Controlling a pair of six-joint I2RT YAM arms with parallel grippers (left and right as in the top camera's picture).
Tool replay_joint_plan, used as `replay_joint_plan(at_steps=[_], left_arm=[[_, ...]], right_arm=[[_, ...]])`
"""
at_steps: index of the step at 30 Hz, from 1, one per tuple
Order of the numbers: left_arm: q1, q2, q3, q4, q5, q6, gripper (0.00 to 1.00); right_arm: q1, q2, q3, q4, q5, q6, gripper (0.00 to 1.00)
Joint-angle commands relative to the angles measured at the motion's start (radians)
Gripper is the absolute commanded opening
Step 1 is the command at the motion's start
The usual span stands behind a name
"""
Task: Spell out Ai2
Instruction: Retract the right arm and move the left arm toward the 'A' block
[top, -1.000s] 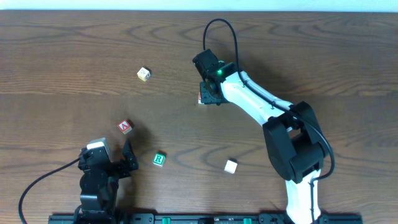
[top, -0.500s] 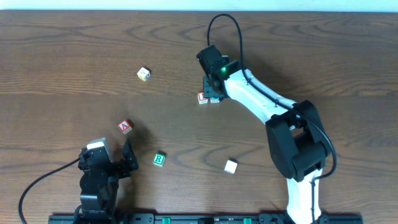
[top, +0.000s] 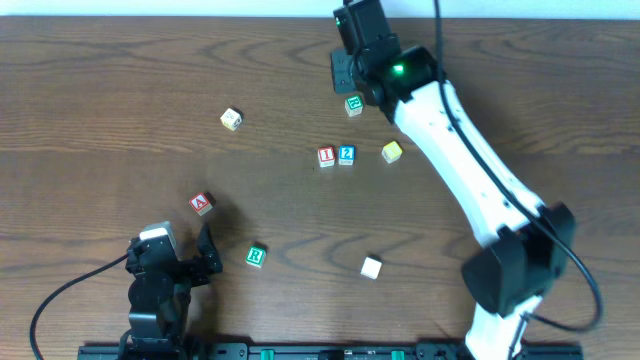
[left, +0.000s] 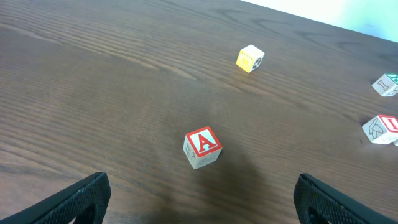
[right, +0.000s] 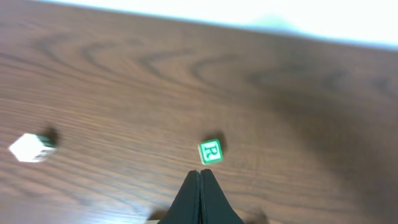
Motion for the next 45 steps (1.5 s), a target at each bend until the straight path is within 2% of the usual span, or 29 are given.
replay_joint_plan(at_steps=[1,6,9,18,20,24,29,33,35,37,40,41,42,45], left_arm=[[0.007,-0.006,-0.017,-0.001,0.000,0.021,0.95],[0.007,-0.006,-0.017,-0.001,0.000,0.021,0.95],[0.007,-0.006,-0.017,-0.001,0.000,0.021,0.95],[0.007,-0.006,-0.017,0.008,0.001,0.021,0.95],[0.006,-0.006,-0.017,0.049,0.052,-0.055,0.95],[0.006,-0.006,-0.017,0.117,0.294,-0.355,0.96],[0.006,-0.006,-0.017,0.190,0.291,-0.496,0.96],[0.007,-0.005,-0.016,0.265,0.322,-0.458,0.95],[0.007,0.012,-0.011,0.264,0.270,-0.521,0.96],[0.007,0.072,0.004,0.264,0.201,-0.580,0.96],[0.007,0.200,0.060,0.264,0.125,-0.578,0.96],[0.007,0.267,0.094,0.262,0.097,-0.570,0.96],[0.007,0.336,0.130,0.255,0.072,-0.562,0.96],[0.007,0.545,0.256,0.169,0.048,-0.605,0.96]], right_arm=[[0.039,-0.079,0.017,-0.008,-0.001,-0.049,0.01],[0.046,-0.170,0.017,-0.083,-0.192,-0.049,0.01],[0.047,-0.198,0.016,-0.162,-0.311,-0.103,0.01],[0.116,-0.204,0.010,-0.401,-0.327,-0.116,0.01],[0.125,-0.211,0.010,-0.448,-0.327,-0.116,0.01],[0.128,-0.250,0.011,-0.529,-0.332,-0.116,0.03],[0.128,-0.371,0.010,-0.601,-0.331,-0.117,0.22],[0.128,-0.498,-0.017,-0.610,-0.303,-0.138,0.32],[0.127,-0.554,-0.066,-0.592,-0.237,-0.138,0.37],[0.126,-0.610,-0.156,-0.532,-0.204,-0.138,0.49],[0.121,-0.633,-0.245,-0.447,-0.186,-0.138,0.64],[0.113,-0.632,-0.268,-0.416,-0.181,-0.138,0.76],[0.104,-0.628,-0.287,-0.389,-0.180,-0.138,0.83],[0.069,-0.615,-0.322,-0.328,-0.180,-0.138,0.93]])
